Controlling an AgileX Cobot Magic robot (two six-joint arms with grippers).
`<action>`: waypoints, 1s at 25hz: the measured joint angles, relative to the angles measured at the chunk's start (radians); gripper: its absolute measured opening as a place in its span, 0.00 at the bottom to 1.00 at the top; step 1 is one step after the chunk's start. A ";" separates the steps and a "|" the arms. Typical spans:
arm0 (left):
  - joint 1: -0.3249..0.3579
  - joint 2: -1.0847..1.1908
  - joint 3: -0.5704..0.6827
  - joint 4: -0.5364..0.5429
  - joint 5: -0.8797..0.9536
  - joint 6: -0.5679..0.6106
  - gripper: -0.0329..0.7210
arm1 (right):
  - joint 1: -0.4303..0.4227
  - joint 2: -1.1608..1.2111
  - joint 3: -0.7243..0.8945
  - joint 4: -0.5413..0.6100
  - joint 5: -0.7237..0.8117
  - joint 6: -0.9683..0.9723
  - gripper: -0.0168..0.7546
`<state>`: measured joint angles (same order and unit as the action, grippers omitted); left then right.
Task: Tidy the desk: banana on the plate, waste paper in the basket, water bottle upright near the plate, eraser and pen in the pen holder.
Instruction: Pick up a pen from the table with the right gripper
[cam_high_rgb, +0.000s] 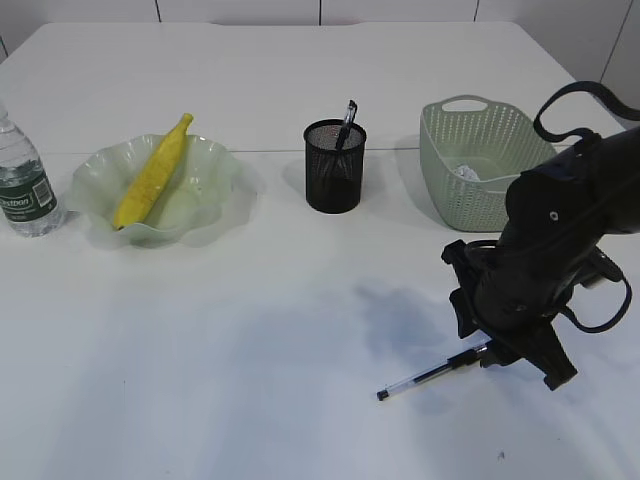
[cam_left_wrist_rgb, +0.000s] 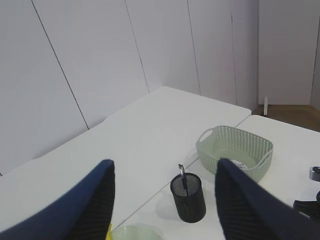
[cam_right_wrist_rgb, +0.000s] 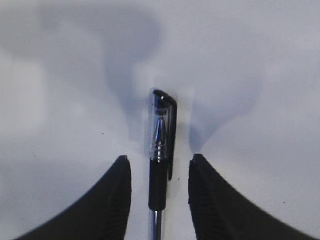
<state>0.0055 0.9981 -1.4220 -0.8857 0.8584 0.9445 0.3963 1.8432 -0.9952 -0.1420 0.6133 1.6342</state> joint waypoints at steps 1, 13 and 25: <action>0.000 0.000 0.000 0.000 0.002 0.000 0.63 | 0.000 0.000 0.000 0.000 0.000 -0.002 0.40; 0.000 0.000 0.000 0.002 0.004 0.000 0.63 | 0.000 0.021 -0.002 -0.051 0.000 -0.006 0.40; 0.000 0.000 0.000 0.002 0.008 0.000 0.63 | 0.000 0.031 -0.004 -0.046 0.000 -0.006 0.40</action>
<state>0.0055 0.9981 -1.4220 -0.8841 0.8661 0.9445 0.3963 1.8744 -0.9988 -0.1878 0.6133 1.6282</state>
